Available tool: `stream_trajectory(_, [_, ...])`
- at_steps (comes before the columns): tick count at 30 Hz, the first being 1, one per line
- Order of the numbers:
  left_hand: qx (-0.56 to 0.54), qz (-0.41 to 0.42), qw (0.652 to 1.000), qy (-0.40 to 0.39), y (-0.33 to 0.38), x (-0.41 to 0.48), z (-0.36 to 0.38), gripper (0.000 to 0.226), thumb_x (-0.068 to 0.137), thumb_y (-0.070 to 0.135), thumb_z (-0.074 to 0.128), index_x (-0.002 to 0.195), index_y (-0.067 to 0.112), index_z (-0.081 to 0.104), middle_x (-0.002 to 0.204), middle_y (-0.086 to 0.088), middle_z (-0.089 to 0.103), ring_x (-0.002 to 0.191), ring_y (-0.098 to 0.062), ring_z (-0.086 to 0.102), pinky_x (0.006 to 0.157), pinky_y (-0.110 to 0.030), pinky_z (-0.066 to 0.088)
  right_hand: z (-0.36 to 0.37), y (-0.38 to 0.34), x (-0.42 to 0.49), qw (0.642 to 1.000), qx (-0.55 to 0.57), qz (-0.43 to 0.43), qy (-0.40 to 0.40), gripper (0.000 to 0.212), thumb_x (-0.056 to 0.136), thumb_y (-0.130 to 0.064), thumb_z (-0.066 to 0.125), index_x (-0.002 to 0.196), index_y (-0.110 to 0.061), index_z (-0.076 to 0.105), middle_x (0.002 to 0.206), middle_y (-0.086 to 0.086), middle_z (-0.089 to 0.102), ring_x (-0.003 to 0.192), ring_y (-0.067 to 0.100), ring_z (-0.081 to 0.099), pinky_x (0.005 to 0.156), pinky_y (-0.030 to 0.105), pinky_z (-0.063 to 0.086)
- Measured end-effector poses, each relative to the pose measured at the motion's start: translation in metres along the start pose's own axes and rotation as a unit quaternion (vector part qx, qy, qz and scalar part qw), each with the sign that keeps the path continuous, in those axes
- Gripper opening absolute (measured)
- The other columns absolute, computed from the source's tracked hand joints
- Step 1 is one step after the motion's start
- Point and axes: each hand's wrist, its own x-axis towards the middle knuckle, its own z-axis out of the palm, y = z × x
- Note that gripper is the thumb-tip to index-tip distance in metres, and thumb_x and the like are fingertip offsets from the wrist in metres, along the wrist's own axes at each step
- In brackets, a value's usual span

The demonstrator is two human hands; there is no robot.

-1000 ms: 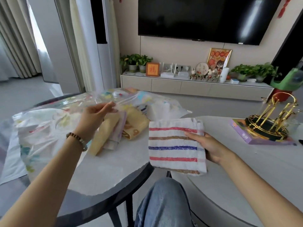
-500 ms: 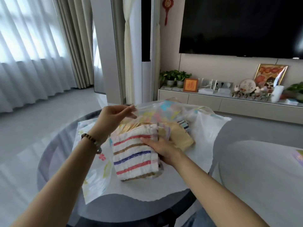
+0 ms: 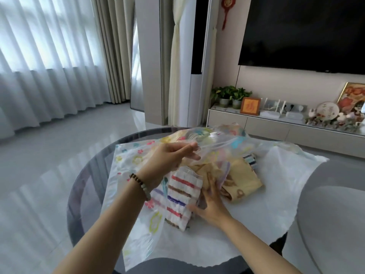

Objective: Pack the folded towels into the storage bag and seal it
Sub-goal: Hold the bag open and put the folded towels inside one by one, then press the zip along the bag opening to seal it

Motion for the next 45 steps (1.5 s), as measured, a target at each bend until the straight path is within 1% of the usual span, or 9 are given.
stream_trajectory(6, [-0.06,-0.008,0.998,0.011,-0.016,0.005,-0.03,0.028,0.068,0.045,0.064,0.076,0.021,0.074,0.065,0.006,0.069,0.053,-0.01,0.028,0.044,-0.016,0.025,0.042,-0.087,0.032,0.997,0.04,0.044,-0.037,0.135,0.033,-0.099,0.019,0.15,-0.032,0.013,0.157,0.016,-0.019,0.144,0.032,-0.023,0.114,0.028,-0.003])
stream_trajectory(10, [-0.017,-0.004,0.999,0.049,-0.022,0.006,-0.064,0.024,0.081,0.039,0.06,0.081,0.019,0.072,0.062,0.009,0.068,0.052,-0.008,0.033,0.045,-0.016,0.026,0.053,-0.118,0.063,0.99,0.09,0.053,-0.094,0.085,0.074,-0.069,0.055,0.147,-0.037,0.026,0.159,0.007,-0.016,0.146,0.027,-0.018,0.118,0.034,0.002])
stream_trajectory(18, [0.101,0.028,0.994,0.017,-0.028,-0.001,-0.084,0.029,0.087,0.043,0.053,0.092,0.021,0.073,0.084,0.005,0.076,0.049,-0.005,0.037,0.05,-0.015,0.034,0.003,-0.111,0.001,0.966,0.229,-0.024,-0.122,0.057,0.076,-0.066,0.057,0.129,-0.06,0.035,0.158,-0.017,0.013,0.142,0.0,0.018,0.116,0.041,0.028])
stream_trajectory(22, [0.061,0.032,0.998,0.006,-0.038,0.0,-0.069,0.054,0.094,0.05,0.027,0.116,0.019,0.065,0.119,0.004,0.066,0.104,-0.006,0.059,0.088,-0.022,0.044,-0.054,-0.121,-0.066,0.963,0.229,-0.088,-0.111,0.037,0.083,-0.049,0.06,0.12,-0.044,0.057,0.139,-0.028,0.044,0.128,-0.006,0.042,0.109,0.025,0.037])
stream_trajectory(26, [0.182,-0.025,0.982,-0.034,-0.066,0.007,-0.054,0.055,0.096,0.047,0.03,0.145,0.025,0.025,0.154,0.001,0.022,0.143,-0.019,0.016,0.108,-0.029,0.017,-0.107,-0.147,-0.092,0.948,0.27,-0.148,-0.08,0.024,0.083,-0.035,0.06,0.1,-0.021,0.071,0.116,-0.008,0.068,0.113,0.007,0.061,0.095,0.02,0.047])
stream_trajectory(28, [0.379,-0.089,0.913,-0.125,-0.093,0.009,-0.039,0.066,0.09,0.062,0.022,0.147,0.031,0.012,0.157,0.005,0.002,0.144,-0.018,-0.006,0.114,-0.042,-0.006,-0.121,-0.146,-0.084,0.948,0.284,-0.144,-0.01,0.022,0.083,-0.032,0.063,0.098,-0.018,0.071,0.11,-0.003,0.071,0.108,0.013,0.064,0.093,0.025,0.05])
stream_trajectory(31, [0.468,-0.156,0.851,-0.179,-0.145,0.004,-0.021,0.09,0.072,0.083,0.015,0.147,0.035,-0.001,0.156,0.008,-0.016,0.139,-0.016,-0.026,0.11,-0.053,-0.019,-0.114,-0.105,-0.048,0.992,0.078,-0.069,0.066,0.037,0.086,-0.042,0.062,0.119,-0.025,0.063,0.132,-0.005,0.058,0.126,0.011,0.05,0.108,0.033,0.038])
stream_trajectory(35, [0.512,-0.225,0.821,-0.119,-0.199,-0.024,-0.012,0.097,0.068,0.086,0.022,0.144,0.038,-0.015,0.149,0.012,-0.032,0.135,-0.032,-0.034,0.105,-0.061,-0.02,-0.072,-0.013,-0.034,0.97,-0.156,0.175,-0.063,0.067,0.086,-0.069,0.034,0.146,-0.046,0.015,0.162,0.0,-0.002,0.148,0.03,-0.001,0.118,0.048,0.003])
stream_trajectory(45, [0.472,-0.224,0.852,0.034,-0.2,-0.014,-0.042,0.097,0.063,0.089,0.001,0.144,0.038,0.016,0.157,0.004,0.011,0.142,-0.041,0.004,0.106,-0.069,-0.003,-0.006,-0.014,-0.063,0.961,-0.21,0.143,-0.113,0.066,0.088,-0.069,0.023,0.148,-0.045,0.01,0.162,0.003,0.001,0.148,0.023,-0.003,0.118,0.039,0.003])
